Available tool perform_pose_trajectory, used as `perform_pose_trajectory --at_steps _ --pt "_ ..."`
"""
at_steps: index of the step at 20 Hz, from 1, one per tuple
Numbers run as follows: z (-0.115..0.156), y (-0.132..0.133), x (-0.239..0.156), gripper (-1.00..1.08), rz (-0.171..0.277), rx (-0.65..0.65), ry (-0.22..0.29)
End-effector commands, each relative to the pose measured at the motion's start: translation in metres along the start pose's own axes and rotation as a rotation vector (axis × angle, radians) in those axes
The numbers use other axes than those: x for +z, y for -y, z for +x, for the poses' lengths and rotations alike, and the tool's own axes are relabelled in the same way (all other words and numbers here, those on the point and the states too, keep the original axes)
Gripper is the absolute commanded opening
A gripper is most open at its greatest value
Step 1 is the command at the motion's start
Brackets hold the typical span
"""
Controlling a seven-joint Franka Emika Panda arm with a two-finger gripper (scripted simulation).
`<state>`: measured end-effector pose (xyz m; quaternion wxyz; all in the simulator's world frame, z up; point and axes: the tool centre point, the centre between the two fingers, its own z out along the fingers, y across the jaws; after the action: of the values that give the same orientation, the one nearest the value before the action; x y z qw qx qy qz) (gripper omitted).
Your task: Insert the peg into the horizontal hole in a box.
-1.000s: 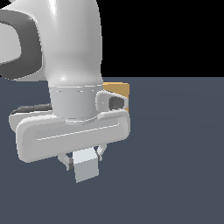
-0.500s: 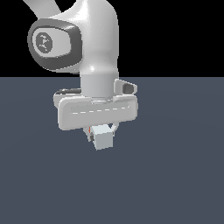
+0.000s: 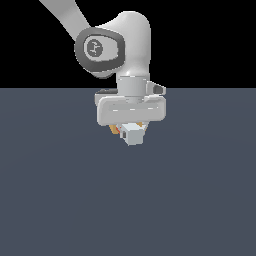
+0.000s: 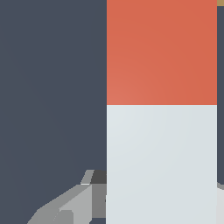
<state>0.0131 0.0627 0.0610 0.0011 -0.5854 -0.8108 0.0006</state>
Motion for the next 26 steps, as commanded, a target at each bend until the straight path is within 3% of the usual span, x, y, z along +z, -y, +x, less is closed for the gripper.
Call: perform_pose_trajectory --at_steps 1,10,26 --pt "0.012 -0.014 -0.005 -1.0 -0.002 0.011 0.001" --pt "0.032 -0.038 -0.011 -1.0 -0.002 0.026 0.001" --pt "0.032 -0.039 -0.011 -1.0 -0.001 0.024 0.0"
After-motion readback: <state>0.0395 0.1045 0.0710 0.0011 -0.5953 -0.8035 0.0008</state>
